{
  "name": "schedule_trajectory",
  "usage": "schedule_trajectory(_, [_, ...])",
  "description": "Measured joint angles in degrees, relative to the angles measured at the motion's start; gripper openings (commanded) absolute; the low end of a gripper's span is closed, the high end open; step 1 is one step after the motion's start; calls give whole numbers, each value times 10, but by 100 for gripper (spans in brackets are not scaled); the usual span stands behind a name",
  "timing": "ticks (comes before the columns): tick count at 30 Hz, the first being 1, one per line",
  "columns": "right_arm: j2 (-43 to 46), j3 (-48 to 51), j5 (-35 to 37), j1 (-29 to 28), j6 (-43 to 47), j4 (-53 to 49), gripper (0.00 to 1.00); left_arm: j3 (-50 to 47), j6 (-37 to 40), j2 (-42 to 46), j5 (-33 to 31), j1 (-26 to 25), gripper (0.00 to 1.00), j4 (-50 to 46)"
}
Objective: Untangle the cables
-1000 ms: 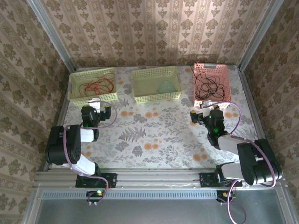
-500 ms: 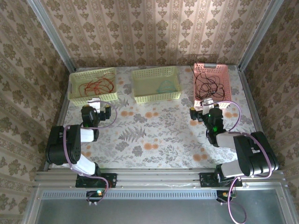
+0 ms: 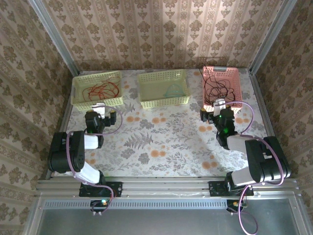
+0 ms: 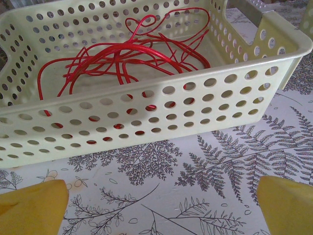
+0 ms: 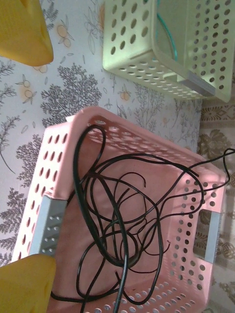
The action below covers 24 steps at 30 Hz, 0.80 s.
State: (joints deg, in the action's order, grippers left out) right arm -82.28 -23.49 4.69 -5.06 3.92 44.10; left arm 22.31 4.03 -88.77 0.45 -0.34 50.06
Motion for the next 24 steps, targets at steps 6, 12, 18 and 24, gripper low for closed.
schedule_trajectory(6, [-7, -19, -5, 10, -12, -26, 100, 0, 0, 0, 0, 0, 100, 0])
schedule_trajectory(12, [-20, -28, -23, 25, -19, -35, 100, 0, 0, 0, 0, 0, 100, 0])
schedule_trajectory(18, [-44, 22, -21, 32, -31, 75, 100, 0, 0, 0, 0, 0, 100, 0])
schedule_trajectory(24, [-46, 8, -22, 37, -42, 62, 100, 0, 0, 0, 0, 0, 100, 0])
